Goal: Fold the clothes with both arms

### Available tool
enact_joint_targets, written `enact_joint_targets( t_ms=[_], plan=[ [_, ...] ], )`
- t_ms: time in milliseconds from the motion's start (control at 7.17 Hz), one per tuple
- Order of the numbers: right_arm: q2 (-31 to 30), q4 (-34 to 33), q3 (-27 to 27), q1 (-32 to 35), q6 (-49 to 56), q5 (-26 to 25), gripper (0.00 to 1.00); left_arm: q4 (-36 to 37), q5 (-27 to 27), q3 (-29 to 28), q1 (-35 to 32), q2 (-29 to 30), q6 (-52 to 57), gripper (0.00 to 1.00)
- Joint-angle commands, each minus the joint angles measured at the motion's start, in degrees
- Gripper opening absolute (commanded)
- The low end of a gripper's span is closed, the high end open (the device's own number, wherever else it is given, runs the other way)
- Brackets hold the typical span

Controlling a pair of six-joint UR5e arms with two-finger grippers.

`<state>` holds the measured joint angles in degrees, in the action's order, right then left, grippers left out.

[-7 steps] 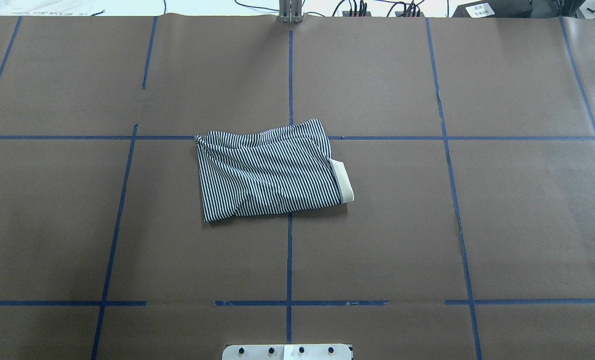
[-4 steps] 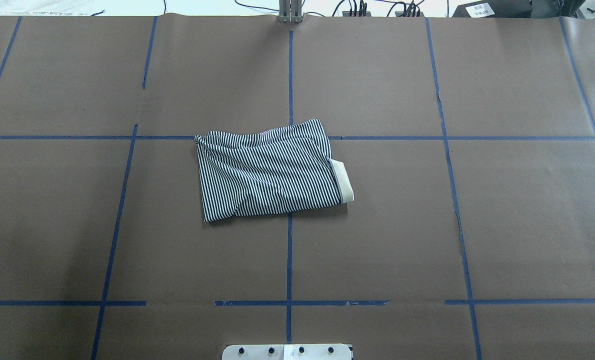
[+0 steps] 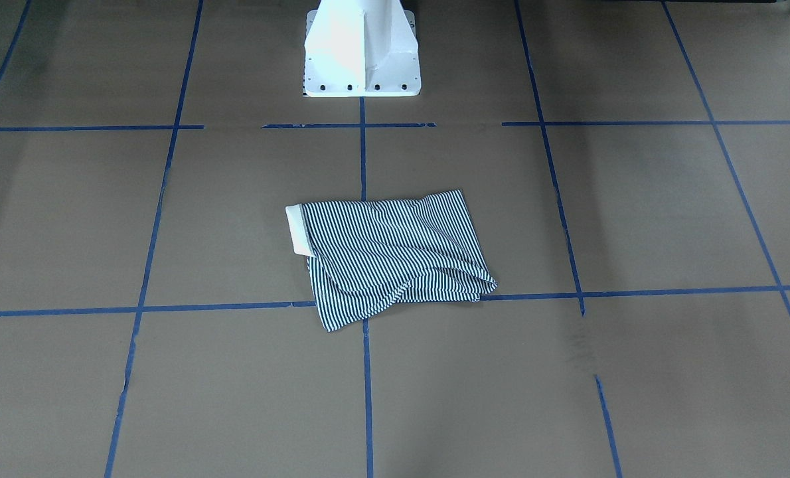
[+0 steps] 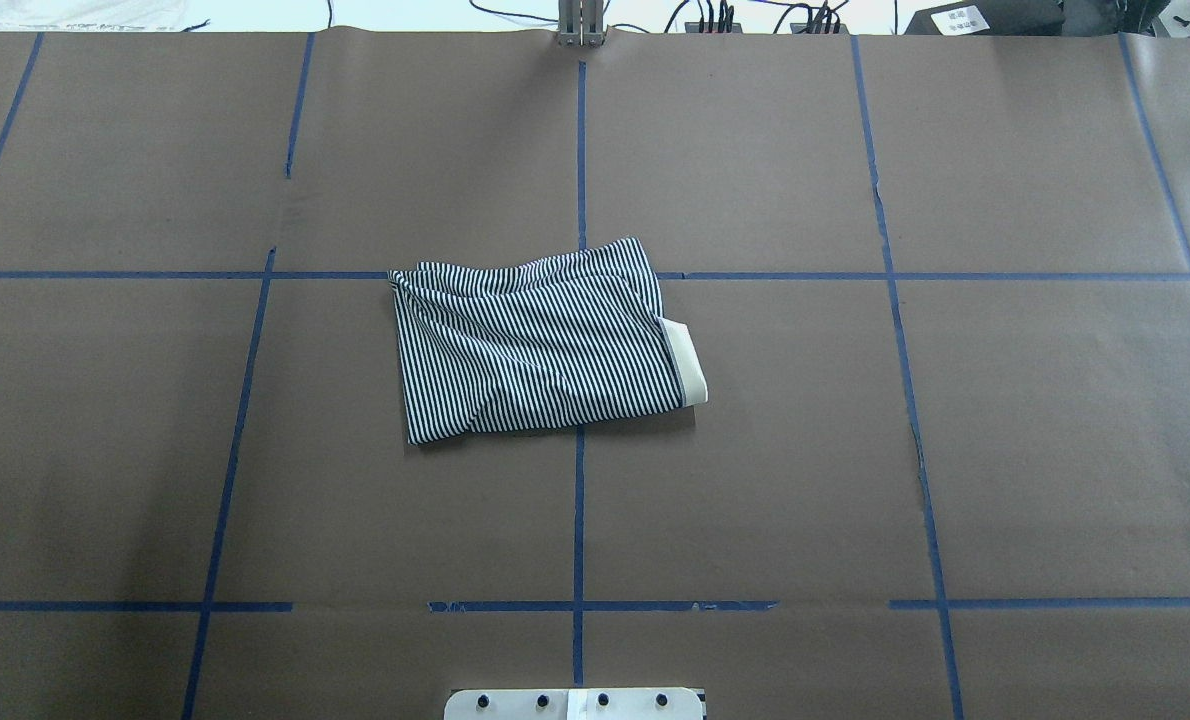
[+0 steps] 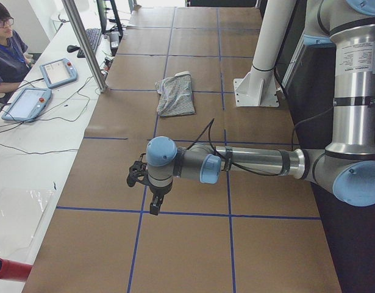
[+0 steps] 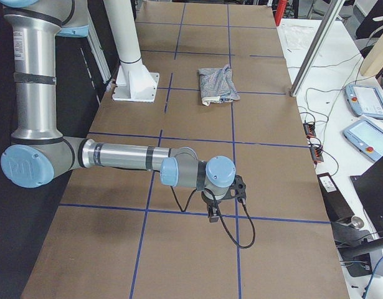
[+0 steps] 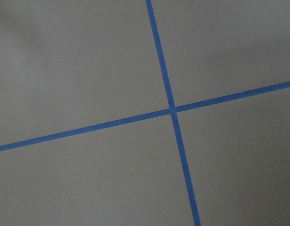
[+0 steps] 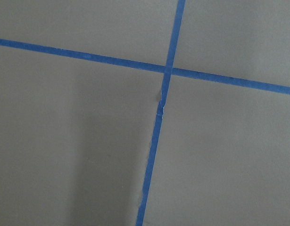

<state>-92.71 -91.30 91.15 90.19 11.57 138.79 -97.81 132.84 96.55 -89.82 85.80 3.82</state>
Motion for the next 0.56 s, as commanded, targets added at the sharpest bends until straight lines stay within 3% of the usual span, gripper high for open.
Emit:
enact_joint_targets(
  t_ms=[0, 418],
  plan=[
    [0.6, 0.59, -0.1, -0.02, -1.9, 0.08, 1.0, -0.1, -0.13, 0.13, 0.0, -0.19, -0.04, 1.0],
    [1.65, 1.65, 1.04, -0.02, -7.32, -0.36, 1.0, 0.07, 0.23, -0.05, 0.0, -0.19, -0.92, 1.0]
  ],
)
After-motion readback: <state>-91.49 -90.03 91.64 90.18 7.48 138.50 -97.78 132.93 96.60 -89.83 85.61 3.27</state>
